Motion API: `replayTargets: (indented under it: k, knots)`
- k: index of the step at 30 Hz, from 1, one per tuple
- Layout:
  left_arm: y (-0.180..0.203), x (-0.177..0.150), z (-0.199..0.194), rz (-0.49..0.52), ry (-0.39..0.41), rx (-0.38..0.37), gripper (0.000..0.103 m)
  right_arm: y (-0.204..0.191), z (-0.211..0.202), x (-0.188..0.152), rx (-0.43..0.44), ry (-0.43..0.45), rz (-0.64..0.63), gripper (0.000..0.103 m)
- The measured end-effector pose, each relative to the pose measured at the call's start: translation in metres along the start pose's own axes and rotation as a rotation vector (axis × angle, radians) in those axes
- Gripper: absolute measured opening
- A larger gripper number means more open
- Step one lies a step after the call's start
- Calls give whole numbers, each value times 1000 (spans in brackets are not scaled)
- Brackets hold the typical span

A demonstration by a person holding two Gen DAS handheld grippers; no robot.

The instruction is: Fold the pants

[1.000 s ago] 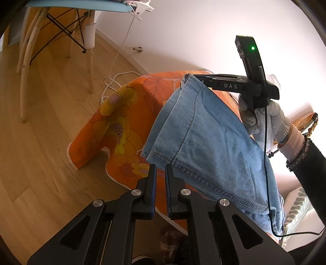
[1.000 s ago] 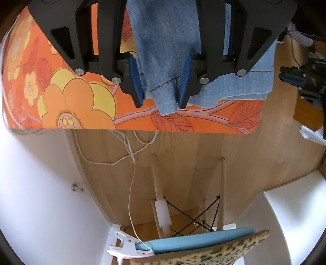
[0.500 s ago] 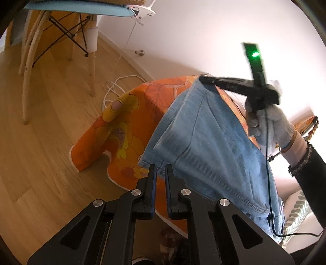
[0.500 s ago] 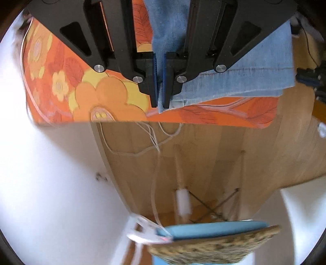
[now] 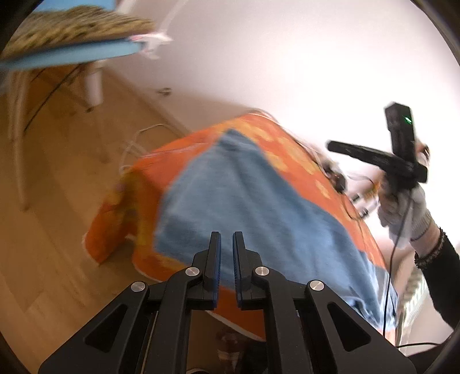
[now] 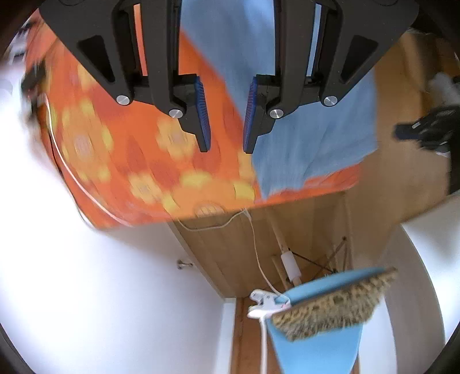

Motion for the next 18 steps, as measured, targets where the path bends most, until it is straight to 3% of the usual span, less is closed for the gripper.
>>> replayTargets:
  k: [2, 9, 13, 18]
  knots:
    - [27, 3, 3, 71, -28, -30, 9, 13, -34, -29, 2, 6, 38, 24]
    - [124, -3, 22, 323, -168, -118, 46, 49, -142, -165, -8, -16, 179, 24]
    - [186, -21, 39, 544, -275, -157, 46, 63, -184, -251, -49, -40, 267, 24]
    - [254, -50, 67, 902, -411, -138, 46, 84, -220, -359, -113, -62, 464, 24]
Point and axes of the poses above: each gripper's, at about its wrist camera, not at the fingertips, and z roughly the way its jaws point, y to its right, x to its top, the point moved 3 cm from there along z, roughly the way its jaws point, and after that the axes turned 9 degrees about z, right-handed, at the moved point
